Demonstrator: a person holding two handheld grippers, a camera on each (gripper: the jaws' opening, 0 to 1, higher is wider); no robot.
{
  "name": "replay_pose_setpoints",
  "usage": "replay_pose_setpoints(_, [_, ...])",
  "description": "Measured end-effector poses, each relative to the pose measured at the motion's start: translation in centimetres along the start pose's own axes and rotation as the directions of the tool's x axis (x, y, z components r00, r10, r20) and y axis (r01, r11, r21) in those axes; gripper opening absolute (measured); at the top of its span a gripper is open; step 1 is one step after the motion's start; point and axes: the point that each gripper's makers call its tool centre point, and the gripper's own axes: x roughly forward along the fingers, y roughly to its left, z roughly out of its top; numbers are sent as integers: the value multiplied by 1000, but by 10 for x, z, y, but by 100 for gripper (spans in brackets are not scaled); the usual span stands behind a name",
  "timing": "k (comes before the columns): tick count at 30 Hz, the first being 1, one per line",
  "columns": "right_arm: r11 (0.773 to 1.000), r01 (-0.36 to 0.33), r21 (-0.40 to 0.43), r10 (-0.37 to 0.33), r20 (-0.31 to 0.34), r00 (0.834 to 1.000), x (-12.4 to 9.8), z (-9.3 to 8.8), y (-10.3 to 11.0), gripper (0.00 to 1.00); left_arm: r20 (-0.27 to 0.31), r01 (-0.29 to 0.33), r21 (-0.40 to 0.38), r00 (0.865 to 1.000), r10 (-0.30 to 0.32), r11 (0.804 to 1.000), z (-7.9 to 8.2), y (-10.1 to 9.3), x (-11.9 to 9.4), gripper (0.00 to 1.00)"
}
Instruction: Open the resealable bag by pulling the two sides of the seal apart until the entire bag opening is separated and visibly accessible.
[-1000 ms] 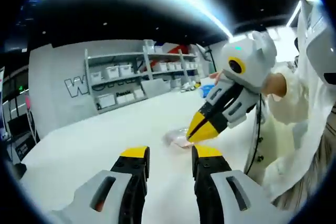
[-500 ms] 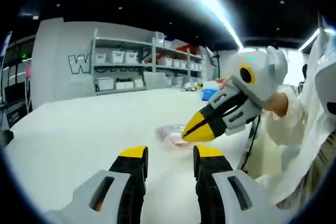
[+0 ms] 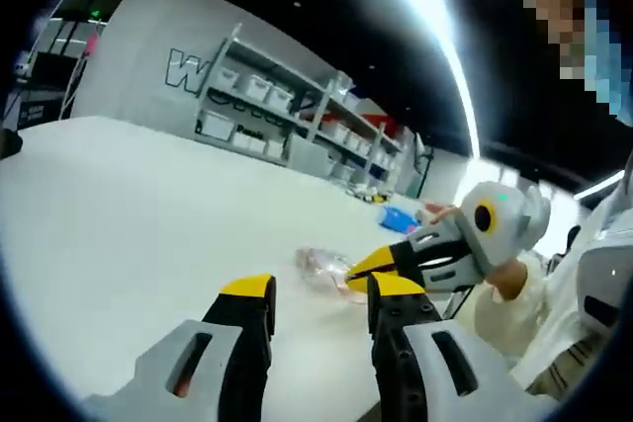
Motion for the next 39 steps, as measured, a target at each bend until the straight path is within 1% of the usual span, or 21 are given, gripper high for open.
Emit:
replay_pose_setpoints(1, [1000, 0, -1, 0, 0, 1000, 0, 0, 0, 0, 20, 5, -35, 1000, -4, 999, 3, -1, 0, 41])
replay_pose_setpoints(3, [1000, 0, -3, 0, 0, 1000, 0, 1, 0, 0, 47, 18, -93, 999, -13, 996, 8, -2, 0, 51])
replay_pose_setpoints(5, [1000, 1, -4, -1, 1, 1000, 0, 2, 0, 0, 58, 18, -104, 998, -12, 994, 11, -1, -1, 57])
replay_pose_setpoints(6, [1000, 1, -5, -1, 2, 1000, 0, 2, 0, 0, 63, 18, -107, 998, -12, 994, 12, -1, -1, 58])
replay_pose_setpoints(7, [1000, 0, -6, 0, 2, 1000, 0, 2, 0, 0, 77, 17, -103, 997, -9, 994, 14, 0, -2, 60])
replay_pose_setpoints(8, [1000, 0, -8, 0, 2, 1000, 0, 3, 0, 0, 126, 20, -74, 992, -10, 997, 22, 0, -2, 64])
replay_pose_setpoints(9, [1000, 1, -8, -1, 1, 1000, 0, 3, 0, 0, 158, 11, -53, 988, -2, 999, 26, 1, -3, 69])
replay_pose_setpoints(10, [1000, 1, -8, -1, 1, 1000, 0, 2, 0, 0, 177, 7, -26, 984, -2, 1000, 29, 0, -3, 74])
replay_pose_setpoints(11, [1000, 1, -8, -1, 0, 1000, 0, 3, 0, 0, 192, 4, -1, 981, -4, 1000, 30, 0, -4, 75])
replay_pose_setpoints(14, [1000, 1, -11, -1, -2, 1000, 0, 3, 0, 0, 163, 3, -2, 987, -2, 1000, 26, -1, -3, 78])
replay_pose_setpoints(15, [1000, 0, -12, 0, -3, 1000, 0, 3, 0, 0, 171, 6, 4, 985, -6, 1000, 26, -3, -4, 80])
replay_pose_setpoints(17, [1000, 0, -14, 0, -3, 1000, 0, 3, 0, 0, 184, -12, 18, 983, 8, 1000, 28, -2, -5, 90])
replay_pose_setpoints(19, [1000, 1, -16, -1, -3, 1000, -1, 4, 0, 0, 183, -26, 15, 983, 23, 1000, 28, 1, -5, 95])
replay_pose_setpoints(22, [1000, 2, -21, -3, -5, 1000, -1, 4, -1, 0, 184, -29, 1, 983, 29, 1000, 28, 4, -8, 99])
replay_pose_setpoints(26, [1000, 5, -25, -5, -6, 1000, -2, 4, -2, 0, 199, -62, 59, 979, 49, 996, 31, 5, -11, 100])
replay_pose_setpoints(31, [1000, 9, -29, -10, -3, 1000, -3, 7, -4, 0, 183, -78, 118, 982, 56, 990, 29, 2, -13, 100])
replay_pose_setpoints(32, [999, 11, -31, -11, -2, 1000, -3, 7, -5, 0, 178, -79, 142, 983, 53, 987, 28, 2, -13, 100])
replay_pose_setpoints(33, [999, 13, -31, -13, -1, 1000, -3, 8, -5, 0, 149, -79, 161, 987, 55, 984, 25, 2, -13, 100])
replay_pose_setpoints(35, [999, 19, -32, -19, 1, 1000, -4, 9, -8, 0, 139, -87, 171, 988, 63, 981, 24, 3, -13, 100])
replay_pose_setpoints(37, [999, 26, -34, -26, 2, 1000, -5, 9, -11, 0, 152, -88, 170, 986, 62, 981, 25, 4, -13, 100])
replay_pose_setpoints(39, [999, 33, -36, -33, 5, 999, -6, 11, -14, 0, 145, -85, 167, 988, 61, 982, 24, 3, -14, 100])
